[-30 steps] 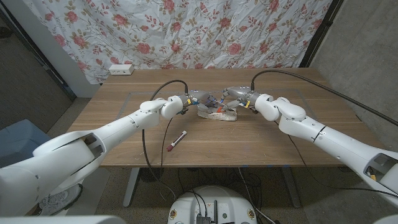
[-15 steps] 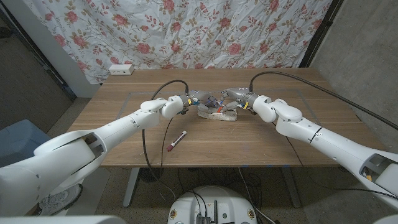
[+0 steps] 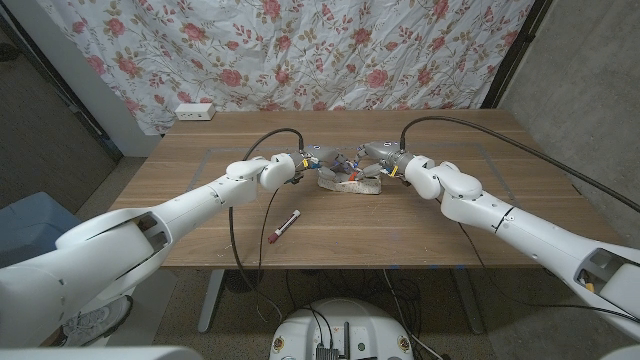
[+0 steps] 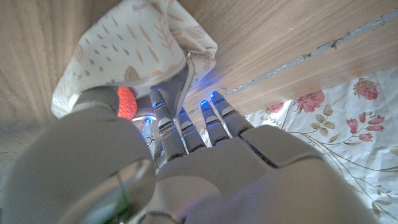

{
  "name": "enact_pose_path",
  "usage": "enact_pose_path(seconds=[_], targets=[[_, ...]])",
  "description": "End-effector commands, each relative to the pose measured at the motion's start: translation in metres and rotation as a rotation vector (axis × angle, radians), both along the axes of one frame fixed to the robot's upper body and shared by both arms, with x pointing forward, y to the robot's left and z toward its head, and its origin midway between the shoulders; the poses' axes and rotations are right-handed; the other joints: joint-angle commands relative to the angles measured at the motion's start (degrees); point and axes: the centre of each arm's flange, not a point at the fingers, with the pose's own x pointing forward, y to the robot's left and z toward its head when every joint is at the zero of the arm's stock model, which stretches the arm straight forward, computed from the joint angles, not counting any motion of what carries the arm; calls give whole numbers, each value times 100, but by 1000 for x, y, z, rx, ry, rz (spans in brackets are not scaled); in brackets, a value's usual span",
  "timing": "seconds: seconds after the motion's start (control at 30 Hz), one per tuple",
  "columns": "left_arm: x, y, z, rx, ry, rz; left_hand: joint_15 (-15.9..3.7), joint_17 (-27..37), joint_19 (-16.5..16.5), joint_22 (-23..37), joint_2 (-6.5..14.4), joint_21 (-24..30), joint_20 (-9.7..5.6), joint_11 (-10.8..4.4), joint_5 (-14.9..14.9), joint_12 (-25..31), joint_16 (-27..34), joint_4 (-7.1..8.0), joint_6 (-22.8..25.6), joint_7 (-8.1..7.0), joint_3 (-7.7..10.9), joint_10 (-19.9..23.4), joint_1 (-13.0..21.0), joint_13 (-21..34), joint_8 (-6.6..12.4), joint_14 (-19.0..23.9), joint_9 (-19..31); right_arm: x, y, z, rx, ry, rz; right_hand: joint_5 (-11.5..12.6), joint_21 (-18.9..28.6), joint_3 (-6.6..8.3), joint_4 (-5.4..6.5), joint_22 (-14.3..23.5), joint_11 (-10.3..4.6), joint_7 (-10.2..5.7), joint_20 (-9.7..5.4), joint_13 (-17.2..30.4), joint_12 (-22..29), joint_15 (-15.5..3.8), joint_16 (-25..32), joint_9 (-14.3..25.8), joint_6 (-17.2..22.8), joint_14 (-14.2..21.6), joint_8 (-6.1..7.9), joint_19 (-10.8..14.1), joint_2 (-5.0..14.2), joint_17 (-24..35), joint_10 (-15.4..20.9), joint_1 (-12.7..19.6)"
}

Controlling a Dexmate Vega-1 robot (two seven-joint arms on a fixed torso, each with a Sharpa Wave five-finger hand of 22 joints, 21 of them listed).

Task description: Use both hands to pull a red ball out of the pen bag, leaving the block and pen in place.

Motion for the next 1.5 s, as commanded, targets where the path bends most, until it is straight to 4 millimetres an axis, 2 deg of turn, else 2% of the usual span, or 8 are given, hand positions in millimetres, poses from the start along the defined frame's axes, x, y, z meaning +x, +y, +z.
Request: enact_pose_path(seconds=[0.03,0.53,0.73,1.5], targets=[[1,-1,0,3,2,2,-536,16,-30,17,19,28,5,-19,17,36,22,-10,24,2,-9,-10,-20,12,23,-25,2,-4,3,-1,19,-46,20,14,33,-5,8,12,-26,-11,-2,10,46,-21,46,16,89,65,71,92,-22,20,84,42],[1,-2,-1,2,3,4,-543,15,-30,17,30,31,3,-20,17,37,21,-20,33,-5,-12,-13,-23,12,25,-32,2,-12,5,-5,39,-97,40,63,44,10,-60,11,-91,-60,-55,17,58,-120,84,47,259,173,205,216,-54,26,199,302],[1,-3,-2,3,2,4,-546,15,-30,17,37,32,4,-20,18,38,22,-24,33,-8,-12,-11,-21,12,24,-30,2,-13,6,-6,41,-98,41,80,41,13,-61,11,-98,-65,-66,19,61,-154,98,65,381,206,285,249,-57,32,239,398],[-3,-3,-5,2,1,8,-542,15,-32,17,55,34,1,-19,19,38,26,-39,33,-4,-13,-14,-15,12,23,-22,1,-11,8,-10,17,-81,29,117,23,31,-49,11,-113,-97,-70,24,37,-179,102,101,595,209,432,282,-23,46,244,609]])
